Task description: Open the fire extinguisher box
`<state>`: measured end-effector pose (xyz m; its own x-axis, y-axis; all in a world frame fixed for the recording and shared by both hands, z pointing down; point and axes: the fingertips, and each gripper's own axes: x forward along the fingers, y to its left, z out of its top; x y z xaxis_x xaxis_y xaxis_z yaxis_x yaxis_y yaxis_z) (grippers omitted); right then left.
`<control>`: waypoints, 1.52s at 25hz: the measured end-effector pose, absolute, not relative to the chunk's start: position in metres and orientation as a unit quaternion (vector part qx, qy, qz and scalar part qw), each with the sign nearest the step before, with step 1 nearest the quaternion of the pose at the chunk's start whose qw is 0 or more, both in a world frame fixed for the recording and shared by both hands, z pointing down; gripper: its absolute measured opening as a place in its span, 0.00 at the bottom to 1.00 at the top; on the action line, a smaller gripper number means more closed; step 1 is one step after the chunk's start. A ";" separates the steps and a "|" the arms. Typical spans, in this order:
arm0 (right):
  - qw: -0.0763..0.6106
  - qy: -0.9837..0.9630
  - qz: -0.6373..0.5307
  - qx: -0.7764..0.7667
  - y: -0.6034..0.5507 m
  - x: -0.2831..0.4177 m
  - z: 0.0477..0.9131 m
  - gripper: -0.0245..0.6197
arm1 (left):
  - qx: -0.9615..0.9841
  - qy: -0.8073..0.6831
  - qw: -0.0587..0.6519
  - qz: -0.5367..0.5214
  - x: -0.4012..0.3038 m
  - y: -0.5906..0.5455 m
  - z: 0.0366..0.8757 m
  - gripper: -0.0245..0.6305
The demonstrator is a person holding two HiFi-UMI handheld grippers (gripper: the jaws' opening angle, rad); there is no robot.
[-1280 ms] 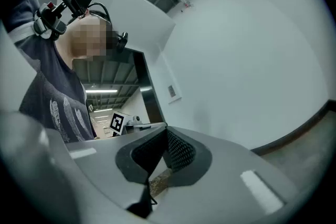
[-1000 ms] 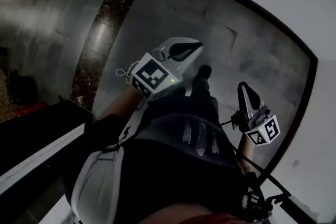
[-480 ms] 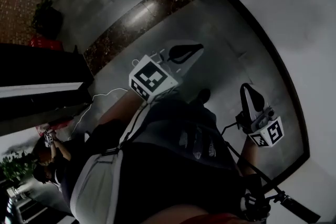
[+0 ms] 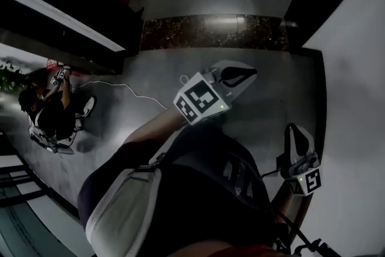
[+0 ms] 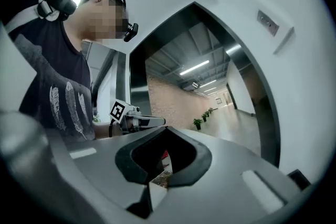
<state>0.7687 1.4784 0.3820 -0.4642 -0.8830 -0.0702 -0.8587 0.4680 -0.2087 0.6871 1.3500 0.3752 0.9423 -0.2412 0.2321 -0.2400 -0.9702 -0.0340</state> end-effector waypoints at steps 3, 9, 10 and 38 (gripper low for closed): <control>0.098 0.889 -0.093 -0.437 1.423 0.740 0.368 0.04 | -0.982 0.152 -0.002 -0.108 0.667 1.296 0.378 0.03; 0.078 0.936 -0.106 -0.326 1.264 0.695 0.354 0.04 | -0.971 0.219 -0.003 -0.101 0.619 1.147 0.364 0.03; 0.082 0.938 -0.106 -0.318 1.235 0.687 0.349 0.04 | -0.966 0.235 0.010 -0.108 0.608 1.122 0.361 0.03; 0.088 0.965 -0.237 0.066 0.755 0.662 0.349 0.04 | -0.762 0.622 0.005 -0.178 0.512 0.756 0.335 0.03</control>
<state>0.6620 0.7545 0.3490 -0.9759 0.0863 -0.2006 0.1695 0.8786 -0.4465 0.5121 0.7559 0.3349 0.1622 -0.9506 0.2648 -0.9472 -0.2252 -0.2283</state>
